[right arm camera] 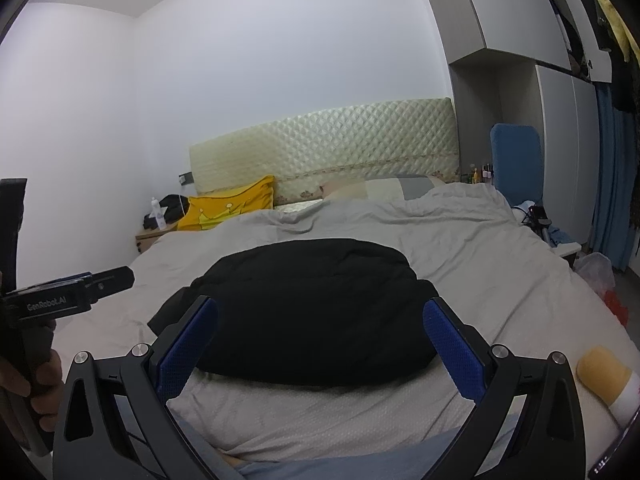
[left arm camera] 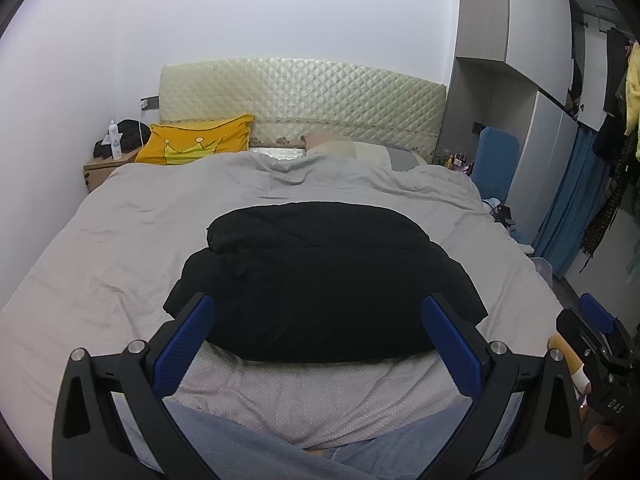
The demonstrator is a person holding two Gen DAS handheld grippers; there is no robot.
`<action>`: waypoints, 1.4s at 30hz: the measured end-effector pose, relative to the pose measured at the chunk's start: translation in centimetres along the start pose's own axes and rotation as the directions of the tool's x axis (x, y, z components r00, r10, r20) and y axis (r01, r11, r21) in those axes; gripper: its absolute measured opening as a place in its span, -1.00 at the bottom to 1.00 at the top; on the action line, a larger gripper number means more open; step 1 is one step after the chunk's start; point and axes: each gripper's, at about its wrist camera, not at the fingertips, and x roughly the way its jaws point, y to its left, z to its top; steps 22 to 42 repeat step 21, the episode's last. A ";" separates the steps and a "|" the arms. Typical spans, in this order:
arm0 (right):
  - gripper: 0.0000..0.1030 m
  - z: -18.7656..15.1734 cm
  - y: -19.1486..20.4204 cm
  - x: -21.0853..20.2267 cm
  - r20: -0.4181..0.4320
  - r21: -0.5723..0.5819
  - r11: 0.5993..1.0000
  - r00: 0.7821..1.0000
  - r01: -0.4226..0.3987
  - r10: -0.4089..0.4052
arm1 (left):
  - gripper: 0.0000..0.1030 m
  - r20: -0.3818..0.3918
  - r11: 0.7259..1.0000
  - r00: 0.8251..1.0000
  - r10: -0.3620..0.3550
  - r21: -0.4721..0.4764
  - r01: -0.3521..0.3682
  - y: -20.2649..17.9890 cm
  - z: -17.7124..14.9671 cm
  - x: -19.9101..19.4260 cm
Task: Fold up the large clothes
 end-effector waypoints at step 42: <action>1.00 -0.4 0.4 -0.1 0.004 0.005 1.000 1.000 0.010 -0.010 | 1.00 -0.001 1.000 1.000 -0.006 -0.002 0.006 0.3 -0.2 -0.1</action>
